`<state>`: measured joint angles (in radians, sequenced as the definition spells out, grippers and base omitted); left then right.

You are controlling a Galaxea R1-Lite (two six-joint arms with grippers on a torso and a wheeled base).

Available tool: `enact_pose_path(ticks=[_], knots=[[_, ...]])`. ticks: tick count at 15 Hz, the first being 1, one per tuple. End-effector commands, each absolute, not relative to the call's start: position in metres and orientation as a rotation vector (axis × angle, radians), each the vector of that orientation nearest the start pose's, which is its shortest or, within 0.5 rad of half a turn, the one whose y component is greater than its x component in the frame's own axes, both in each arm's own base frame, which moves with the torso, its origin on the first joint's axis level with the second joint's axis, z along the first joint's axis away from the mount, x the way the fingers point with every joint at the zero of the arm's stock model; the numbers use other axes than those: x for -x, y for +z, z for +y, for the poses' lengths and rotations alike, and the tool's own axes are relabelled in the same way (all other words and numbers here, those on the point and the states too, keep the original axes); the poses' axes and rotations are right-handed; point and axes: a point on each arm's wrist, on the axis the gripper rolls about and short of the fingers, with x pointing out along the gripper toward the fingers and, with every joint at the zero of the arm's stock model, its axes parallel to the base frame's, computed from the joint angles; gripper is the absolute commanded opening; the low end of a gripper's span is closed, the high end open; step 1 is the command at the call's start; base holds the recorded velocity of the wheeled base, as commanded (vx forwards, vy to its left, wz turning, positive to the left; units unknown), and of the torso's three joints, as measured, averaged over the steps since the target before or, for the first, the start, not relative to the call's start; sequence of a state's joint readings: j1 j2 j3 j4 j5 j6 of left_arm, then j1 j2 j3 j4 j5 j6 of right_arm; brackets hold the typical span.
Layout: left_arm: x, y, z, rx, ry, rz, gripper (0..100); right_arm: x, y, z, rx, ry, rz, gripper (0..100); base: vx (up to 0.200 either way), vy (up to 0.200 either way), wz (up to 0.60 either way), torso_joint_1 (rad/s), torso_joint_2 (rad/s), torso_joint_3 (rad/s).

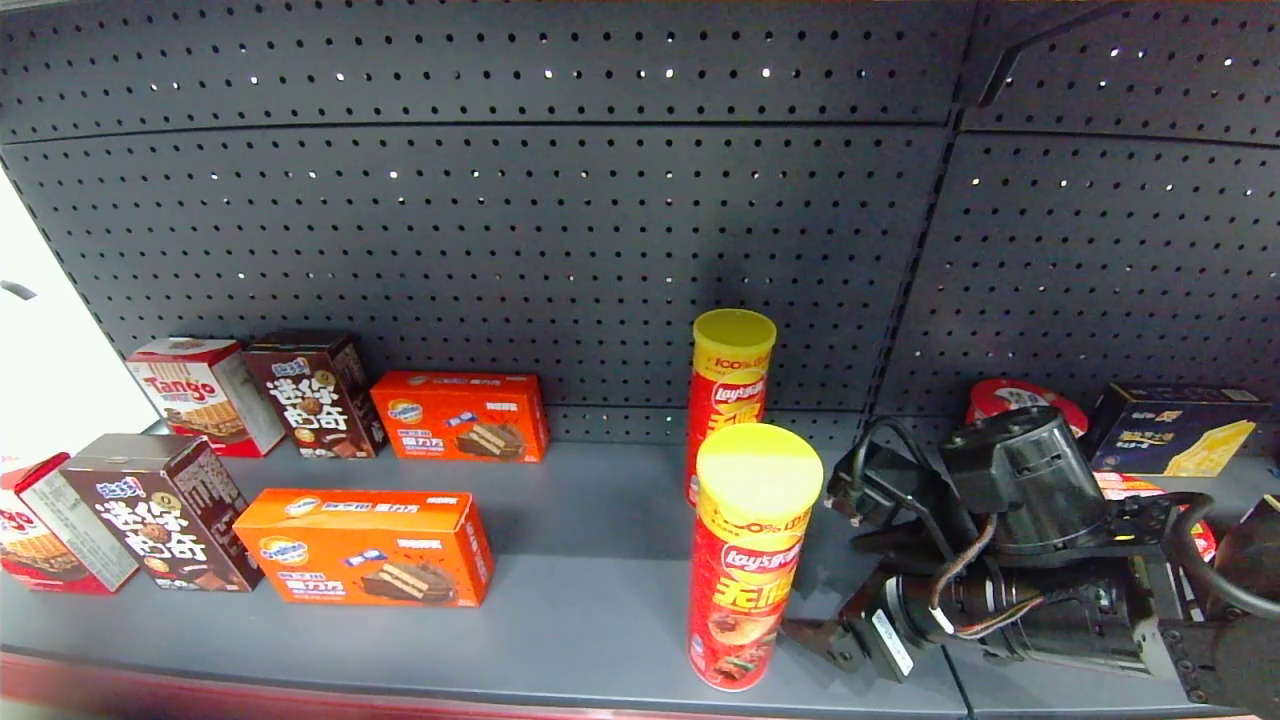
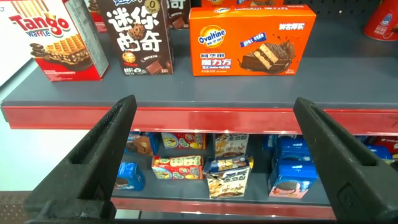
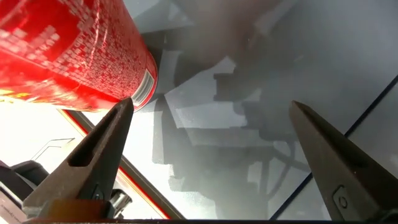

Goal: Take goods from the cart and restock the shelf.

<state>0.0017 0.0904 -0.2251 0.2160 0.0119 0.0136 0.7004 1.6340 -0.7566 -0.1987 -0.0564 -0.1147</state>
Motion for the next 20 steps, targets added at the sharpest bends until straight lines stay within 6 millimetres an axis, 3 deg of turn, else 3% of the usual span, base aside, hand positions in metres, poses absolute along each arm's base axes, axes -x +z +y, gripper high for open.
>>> enact_pose_path(ticks=[1,16,18,20], knots=[[0.033,0.117,0.000,-0.014,0.013,0.083,100,-0.206,0.149,0.172,0.363,0.657,0.607,100,0.000,0.000,0.00,0.000,0.00,0.000],[0.033,0.114,0.000,-0.014,0.012,0.094,100,-0.206,0.148,0.173,0.363,0.657,0.610,100,0.000,0.000,0.00,0.000,0.00,0.000],[0.032,0.113,0.000,-0.014,0.010,0.095,100,-0.201,0.162,0.168,0.324,0.645,0.564,100,0.000,0.000,0.00,0.000,0.00,0.000],[0.033,0.114,0.000,-0.014,-0.008,0.090,100,-0.191,0.191,0.156,0.251,0.573,0.467,100,0.000,0.000,0.00,0.000,0.00,0.000]])
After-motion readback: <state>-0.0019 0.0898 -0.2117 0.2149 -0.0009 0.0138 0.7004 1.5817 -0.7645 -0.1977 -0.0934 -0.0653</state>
